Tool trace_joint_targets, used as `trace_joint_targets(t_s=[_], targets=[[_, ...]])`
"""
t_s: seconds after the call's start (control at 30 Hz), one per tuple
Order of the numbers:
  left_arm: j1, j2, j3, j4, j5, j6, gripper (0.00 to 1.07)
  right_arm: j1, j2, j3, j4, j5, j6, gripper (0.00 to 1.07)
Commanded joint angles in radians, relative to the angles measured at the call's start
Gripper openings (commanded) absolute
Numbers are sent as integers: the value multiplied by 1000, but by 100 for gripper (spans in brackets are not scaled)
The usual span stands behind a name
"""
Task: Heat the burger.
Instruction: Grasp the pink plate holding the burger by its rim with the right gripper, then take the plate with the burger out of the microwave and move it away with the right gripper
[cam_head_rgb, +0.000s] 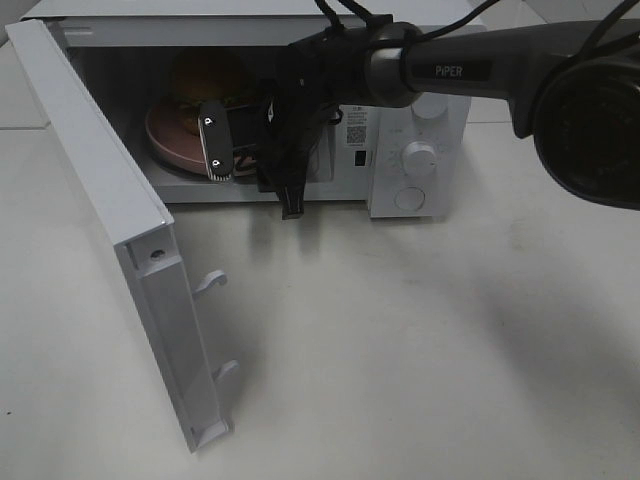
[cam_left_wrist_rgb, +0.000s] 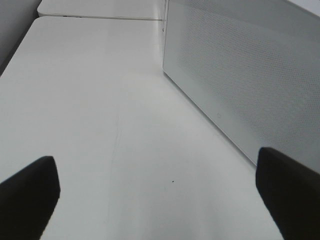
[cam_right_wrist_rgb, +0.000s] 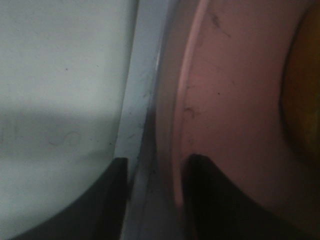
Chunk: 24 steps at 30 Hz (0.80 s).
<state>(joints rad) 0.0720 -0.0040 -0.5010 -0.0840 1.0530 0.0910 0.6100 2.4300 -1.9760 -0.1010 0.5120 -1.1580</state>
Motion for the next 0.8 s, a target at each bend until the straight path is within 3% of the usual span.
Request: trace_joint_targets(t_s=[0.03, 0.8], targets=[[0, -20, 4, -9, -15, -2, 100, 11, 11, -5, 2, -18, -40, 0], [0, -20, 4, -9, -15, -2, 100, 11, -55, -2, 25, 76, -149, 0]])
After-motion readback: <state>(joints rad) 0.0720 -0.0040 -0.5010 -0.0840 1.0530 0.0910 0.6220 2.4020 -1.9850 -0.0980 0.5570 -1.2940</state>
